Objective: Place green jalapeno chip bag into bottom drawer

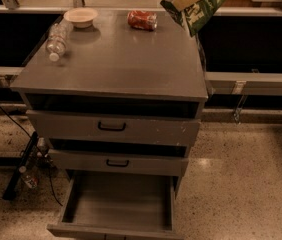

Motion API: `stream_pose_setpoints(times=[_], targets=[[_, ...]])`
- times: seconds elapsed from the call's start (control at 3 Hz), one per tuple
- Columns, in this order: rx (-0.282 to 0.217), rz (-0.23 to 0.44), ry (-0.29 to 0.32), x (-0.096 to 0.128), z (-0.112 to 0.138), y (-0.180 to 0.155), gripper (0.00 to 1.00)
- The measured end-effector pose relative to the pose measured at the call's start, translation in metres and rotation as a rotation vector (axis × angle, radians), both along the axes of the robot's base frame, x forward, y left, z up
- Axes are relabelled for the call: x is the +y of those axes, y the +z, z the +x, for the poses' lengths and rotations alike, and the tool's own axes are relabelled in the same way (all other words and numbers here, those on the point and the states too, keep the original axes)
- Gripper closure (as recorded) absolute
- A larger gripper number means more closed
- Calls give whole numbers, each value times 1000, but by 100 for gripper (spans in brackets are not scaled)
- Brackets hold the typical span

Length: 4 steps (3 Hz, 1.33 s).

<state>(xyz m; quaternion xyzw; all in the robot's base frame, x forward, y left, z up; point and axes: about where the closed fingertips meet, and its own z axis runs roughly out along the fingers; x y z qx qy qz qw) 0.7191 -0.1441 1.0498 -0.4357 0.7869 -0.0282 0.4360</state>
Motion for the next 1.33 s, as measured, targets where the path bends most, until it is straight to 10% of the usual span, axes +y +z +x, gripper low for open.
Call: stream_pose_setpoints(times=[0.67, 1.33], targets=[[-143, -15, -49, -26, -84, 38, 100], [-76, -21, -72, -46, -151, -8, 100]])
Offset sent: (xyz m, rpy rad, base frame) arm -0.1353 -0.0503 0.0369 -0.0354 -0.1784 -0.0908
